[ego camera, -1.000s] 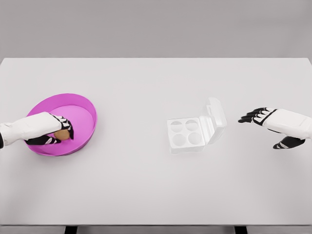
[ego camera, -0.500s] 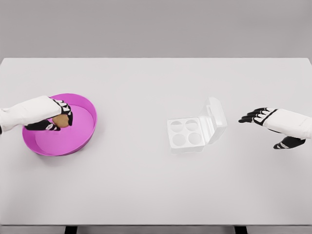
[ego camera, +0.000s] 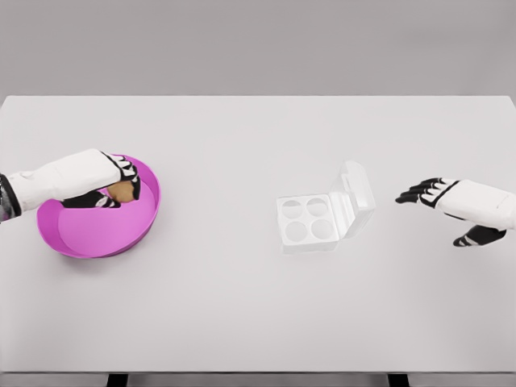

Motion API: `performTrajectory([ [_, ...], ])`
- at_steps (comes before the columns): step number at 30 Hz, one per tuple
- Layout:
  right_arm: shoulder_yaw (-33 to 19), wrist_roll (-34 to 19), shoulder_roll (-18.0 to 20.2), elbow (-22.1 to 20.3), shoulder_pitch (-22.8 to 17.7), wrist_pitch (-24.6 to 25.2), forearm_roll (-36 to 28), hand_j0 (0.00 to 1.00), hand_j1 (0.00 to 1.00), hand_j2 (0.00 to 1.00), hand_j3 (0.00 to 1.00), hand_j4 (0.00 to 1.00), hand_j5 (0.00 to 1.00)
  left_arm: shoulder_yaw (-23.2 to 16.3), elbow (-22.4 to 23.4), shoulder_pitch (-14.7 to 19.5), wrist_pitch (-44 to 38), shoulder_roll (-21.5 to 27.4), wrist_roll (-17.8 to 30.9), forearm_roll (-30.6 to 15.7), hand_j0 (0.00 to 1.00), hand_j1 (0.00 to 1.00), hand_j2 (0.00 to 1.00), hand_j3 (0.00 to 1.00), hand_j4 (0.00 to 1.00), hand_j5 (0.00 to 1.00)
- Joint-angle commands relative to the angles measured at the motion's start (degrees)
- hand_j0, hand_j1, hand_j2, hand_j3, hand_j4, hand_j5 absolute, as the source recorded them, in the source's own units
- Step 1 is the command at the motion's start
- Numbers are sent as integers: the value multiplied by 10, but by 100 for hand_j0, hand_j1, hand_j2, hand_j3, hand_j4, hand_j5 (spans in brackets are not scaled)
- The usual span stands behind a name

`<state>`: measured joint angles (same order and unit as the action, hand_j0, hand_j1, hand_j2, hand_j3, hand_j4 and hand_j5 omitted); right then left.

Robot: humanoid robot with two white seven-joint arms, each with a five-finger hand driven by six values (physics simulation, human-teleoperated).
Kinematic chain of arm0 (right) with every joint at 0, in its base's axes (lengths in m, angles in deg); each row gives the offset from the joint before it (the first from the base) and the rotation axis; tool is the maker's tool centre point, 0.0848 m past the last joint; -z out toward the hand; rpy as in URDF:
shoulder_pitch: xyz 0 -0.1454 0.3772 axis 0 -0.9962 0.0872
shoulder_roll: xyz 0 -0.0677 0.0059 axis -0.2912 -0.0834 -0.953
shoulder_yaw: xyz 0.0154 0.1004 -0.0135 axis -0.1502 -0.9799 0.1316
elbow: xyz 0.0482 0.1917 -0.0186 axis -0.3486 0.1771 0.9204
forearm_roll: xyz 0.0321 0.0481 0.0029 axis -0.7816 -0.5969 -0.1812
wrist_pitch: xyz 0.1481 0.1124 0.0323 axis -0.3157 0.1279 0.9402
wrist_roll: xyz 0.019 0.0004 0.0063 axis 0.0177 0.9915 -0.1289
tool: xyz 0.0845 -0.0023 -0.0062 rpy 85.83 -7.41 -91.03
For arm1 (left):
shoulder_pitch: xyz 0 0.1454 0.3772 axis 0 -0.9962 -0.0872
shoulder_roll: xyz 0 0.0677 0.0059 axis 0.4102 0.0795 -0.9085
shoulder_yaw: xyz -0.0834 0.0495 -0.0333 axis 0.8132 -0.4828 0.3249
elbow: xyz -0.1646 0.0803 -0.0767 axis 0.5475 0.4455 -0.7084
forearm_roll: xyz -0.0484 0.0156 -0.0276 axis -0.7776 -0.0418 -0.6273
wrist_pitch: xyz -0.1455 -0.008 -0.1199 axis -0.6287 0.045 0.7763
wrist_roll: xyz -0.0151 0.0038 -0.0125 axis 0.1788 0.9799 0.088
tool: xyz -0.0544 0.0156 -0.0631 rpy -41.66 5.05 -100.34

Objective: Pack egg into the box and close the box lid

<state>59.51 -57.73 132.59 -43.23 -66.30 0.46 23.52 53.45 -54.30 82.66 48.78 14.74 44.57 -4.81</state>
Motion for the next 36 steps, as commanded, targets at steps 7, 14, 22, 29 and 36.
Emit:
performTrajectory([
  [7, 0, 0, 1, 2, 0, 2, -3, 100, 100, 100, 100, 100, 100, -2, -22, 11, -2, -47, 0, -3, 31, 31, 31, 31, 31, 31],
  [14, 0, 0, 1, 2, -1, 2, -3, 100, 100, 100, 100, 100, 100, -6, -34, 13, -2, -91, 0, -3, 31, 31, 31, 31, 31, 31],
  [22, 0, 0, 1, 1, -1, 2, -3, 100, 100, 100, 100, 100, 100, -10, -38, 20, -2, -138, 0, 2, 31, 31, 31, 31, 31, 31],
  [29, 0, 0, 1, -1, -3, 2, -3, 100, 100, 100, 100, 100, 100, -11, -43, 23, -2, -181, 0, 14, 32, 32, 32, 32, 32, 32],
  [36, 0, 0, 2, -2, -4, 2, -3, 100, 100, 100, 100, 100, 100, -38, -50, 23, -2, -199, 0, 17, 32, 32, 32, 32, 32, 32],
])
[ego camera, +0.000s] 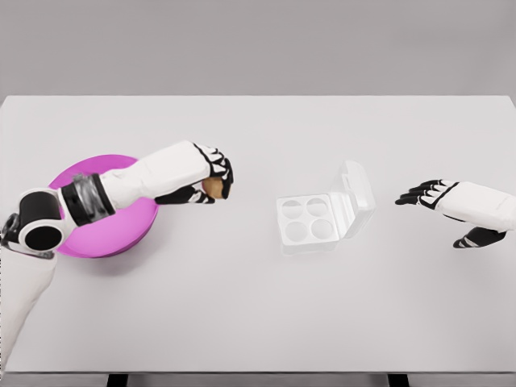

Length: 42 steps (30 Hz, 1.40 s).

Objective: Pack egg into the box and close the box lid

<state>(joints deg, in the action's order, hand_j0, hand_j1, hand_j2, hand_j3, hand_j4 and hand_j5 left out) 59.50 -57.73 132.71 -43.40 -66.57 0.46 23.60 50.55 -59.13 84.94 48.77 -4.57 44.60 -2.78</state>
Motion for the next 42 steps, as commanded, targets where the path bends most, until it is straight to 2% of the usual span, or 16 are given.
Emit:
performTrajectory([
  [1, -1, 0, 1, 0, 0, 2, -3, 100, 100, 100, 100, 100, 100, -12, -1, 0, -2, -12, -1, -3, 32, 32, 32, 32, 32, 32],
  [10, -2, 0, 19, -3, 3, 2, -10, 100, 100, 100, 100, 100, 100, -30, 0, -1, -2, -70, -1, 37, 32, 32, 32, 32, 32, 32],
  [18, -2, 0, 38, -12, 2, 2, -24, 100, 100, 100, 100, 100, 100, -45, 8, 1, -2, -99, -1, 56, 32, 32, 32, 32, 32, 32],
  [24, -4, 0, 38, -13, 4, 2, -26, 100, 100, 100, 100, 100, 100, -61, 66, 18, -2, -150, -1, 108, 32, 32, 32, 32, 32, 32],
  [42, -1, 0, 38, -24, 2, 2, -24, 100, 100, 100, 100, 100, 100, -81, 92, 25, -2, -174, -1, 123, 34, 34, 34, 34, 34, 34],
])
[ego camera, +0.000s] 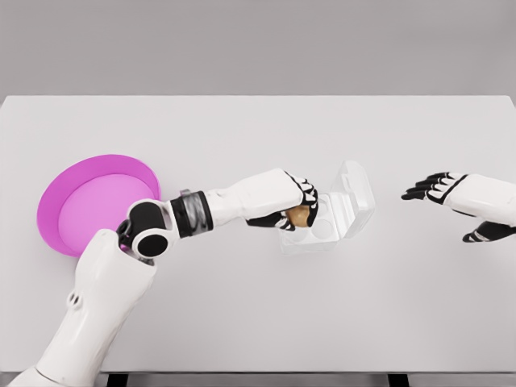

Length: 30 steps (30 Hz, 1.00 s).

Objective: Pack egg into the box and close the box lid

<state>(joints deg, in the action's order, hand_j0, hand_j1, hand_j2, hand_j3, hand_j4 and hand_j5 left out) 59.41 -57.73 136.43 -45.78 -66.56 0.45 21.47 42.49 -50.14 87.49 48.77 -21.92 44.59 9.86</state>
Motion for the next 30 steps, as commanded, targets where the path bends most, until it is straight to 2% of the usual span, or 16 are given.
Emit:
performTrajectory([
  [1, 0, 0, 1, -1, 0, 2, -3, 100, 100, 100, 100, 100, 100, 0, 7, 0, -2, -1, 0, -3, 34, 34, 34, 34, 34, 34],
  [4, 0, 0, 2, 0, 0, 2, -3, 100, 100, 100, 100, 100, 100, 0, 10, 5, -2, 0, 0, -3, 43, 43, 43, 43, 43, 43],
  [6, 0, 0, 3, 0, 1, 2, -3, 100, 100, 100, 100, 100, 100, 0, 27, 12, -2, 0, 0, -4, 48, 48, 48, 48, 48, 48],
  [20, -1, 0, 3, 0, 1, 2, -3, 100, 100, 100, 100, 100, 100, 2, 27, 12, -2, -1, 0, -6, 63, 63, 63, 63, 63, 63],
  [30, -1, 0, 3, 0, 0, 2, -3, 100, 100, 100, 100, 100, 100, 5, 27, 12, -2, -1, 0, -7, 70, 70, 70, 70, 70, 70],
])
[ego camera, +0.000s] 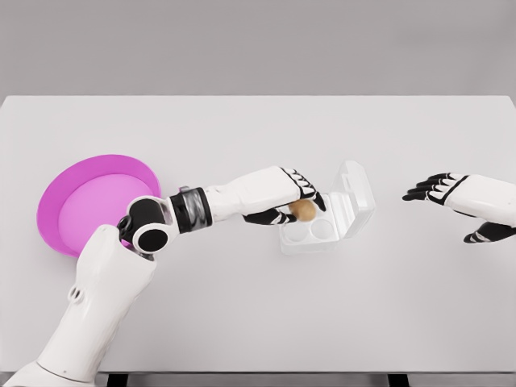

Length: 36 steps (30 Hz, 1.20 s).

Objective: Pack egg into the box and close the box lid

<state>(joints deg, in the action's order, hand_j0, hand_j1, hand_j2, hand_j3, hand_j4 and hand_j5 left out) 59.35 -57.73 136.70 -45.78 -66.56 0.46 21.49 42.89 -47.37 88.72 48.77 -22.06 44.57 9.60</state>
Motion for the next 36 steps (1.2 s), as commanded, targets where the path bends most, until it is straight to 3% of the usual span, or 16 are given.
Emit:
performTrajectory([
  [1, 0, 0, 2, 0, 0, 2, -3, 100, 100, 100, 100, 100, 100, 1, 0, 0, -2, 1, 0, -4, 70, 70, 70, 70, 70, 70],
  [8, 1, 0, 1, -3, 1, 2, -3, 100, 100, 100, 100, 100, 100, 4, -1, 0, -2, 2, 0, -7, 73, 73, 73, 73, 73, 73],
  [13, 3, 0, 0, -12, 0, 2, -3, 100, 100, 100, 100, 100, 100, 13, -7, 3, -2, 6, 0, -17, 86, 86, 86, 86, 86, 86],
  [15, 4, 0, 0, -13, 0, 2, -3, 100, 100, 100, 100, 100, 100, 34, -20, 6, -2, 19, 0, -47, 94, 94, 94, 94, 94, 94],
  [18, 6, 0, -1, -19, 0, 2, -3, 100, 100, 100, 100, 100, 100, 41, -50, 7, -2, 70, 0, -112, 99, 99, 99, 99, 99, 99],
  [20, 10, 0, 0, -24, 0, 2, -3, 100, 100, 100, 100, 100, 100, 42, -60, 15, -2, 129, 0, -185, 100, 100, 100, 100, 100, 100],
  [22, 13, 0, 0, -40, -2, 2, -3, 100, 100, 100, 100, 100, 100, 54, -60, 27, -2, 228, 0, -288, 100, 100, 100, 100, 100, 100],
  [24, 19, 0, -3, -44, 0, 2, -3, 100, 100, 100, 100, 100, 100, 70, -60, 26, -2, 300, 0, -351, 100, 100, 100, 100, 100, 100],
  [26, 20, 0, -5, -48, 1, 2, -3, 100, 100, 100, 100, 100, 100, 100, -57, 18, -2, 336, 0, -360, 100, 100, 100, 100, 100, 100],
  [29, 21, 0, -5, -55, 2, 2, -3, 100, 100, 100, 100, 100, 100, 105, -39, 15, -2, 368, 0, -360, 100, 100, 100, 100, 100, 100],
  [31, 25, 0, -5, -56, 3, 2, -3, 100, 100, 100, 100, 100, 100, 105, -16, 14, -2, 377, 0, -361, 100, 100, 100, 100, 100, 100],
  [36, 35, 0, -6, -74, 4, 2, -4, 100, 100, 100, 100, 100, 100, 105, -13, 6, -2, 383, 0, -360, 100, 100, 100, 100, 100, 100],
])
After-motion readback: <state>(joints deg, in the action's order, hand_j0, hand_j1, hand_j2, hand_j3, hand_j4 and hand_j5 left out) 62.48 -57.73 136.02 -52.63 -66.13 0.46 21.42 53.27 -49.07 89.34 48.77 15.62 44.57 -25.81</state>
